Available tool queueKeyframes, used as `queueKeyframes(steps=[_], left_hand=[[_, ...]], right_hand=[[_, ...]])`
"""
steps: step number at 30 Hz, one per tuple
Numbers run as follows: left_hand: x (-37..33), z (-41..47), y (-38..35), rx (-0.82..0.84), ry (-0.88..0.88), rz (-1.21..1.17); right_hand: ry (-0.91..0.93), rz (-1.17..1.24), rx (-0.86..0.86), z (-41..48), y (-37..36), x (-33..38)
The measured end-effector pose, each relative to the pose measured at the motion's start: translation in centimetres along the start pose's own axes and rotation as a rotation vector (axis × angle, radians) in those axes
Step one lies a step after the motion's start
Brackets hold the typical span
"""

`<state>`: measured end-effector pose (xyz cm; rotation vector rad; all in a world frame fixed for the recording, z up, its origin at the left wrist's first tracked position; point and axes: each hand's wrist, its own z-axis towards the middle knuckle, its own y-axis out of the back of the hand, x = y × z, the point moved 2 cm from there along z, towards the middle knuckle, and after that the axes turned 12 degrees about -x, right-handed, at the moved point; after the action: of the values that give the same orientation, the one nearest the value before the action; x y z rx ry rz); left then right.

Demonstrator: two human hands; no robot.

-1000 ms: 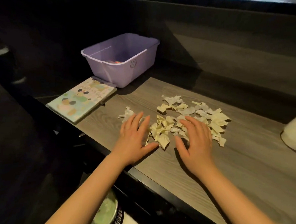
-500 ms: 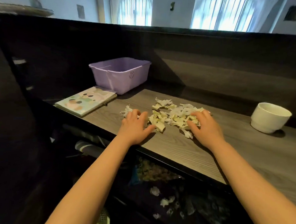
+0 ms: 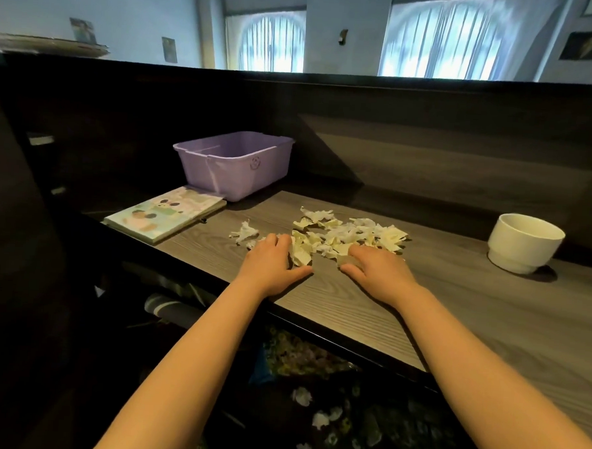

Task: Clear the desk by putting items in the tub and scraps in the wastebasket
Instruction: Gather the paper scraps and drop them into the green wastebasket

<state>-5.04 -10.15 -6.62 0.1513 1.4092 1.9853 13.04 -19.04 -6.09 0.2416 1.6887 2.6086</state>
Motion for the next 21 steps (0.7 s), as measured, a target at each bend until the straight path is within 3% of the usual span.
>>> queueKeyframes(steps=[10, 15, 21], left_hand=[[-0.5, -0.4, 0.4, -0.071, -0.082, 0.003], [-0.3, -0.4, 0.3, -0.082, -0.088, -0.020], [0.5, -0.4, 0.9, -0.219, 0.059, -0.305]], right_hand=[[-0.222, 0.338, -0.208, 0.4, 0.6, -0.5], [-0.215, 0.422, -0.222, 0.4, 0.9, 0.3], [-0.147, 0.432, -0.237, 0.6, 1.2, 0.8]])
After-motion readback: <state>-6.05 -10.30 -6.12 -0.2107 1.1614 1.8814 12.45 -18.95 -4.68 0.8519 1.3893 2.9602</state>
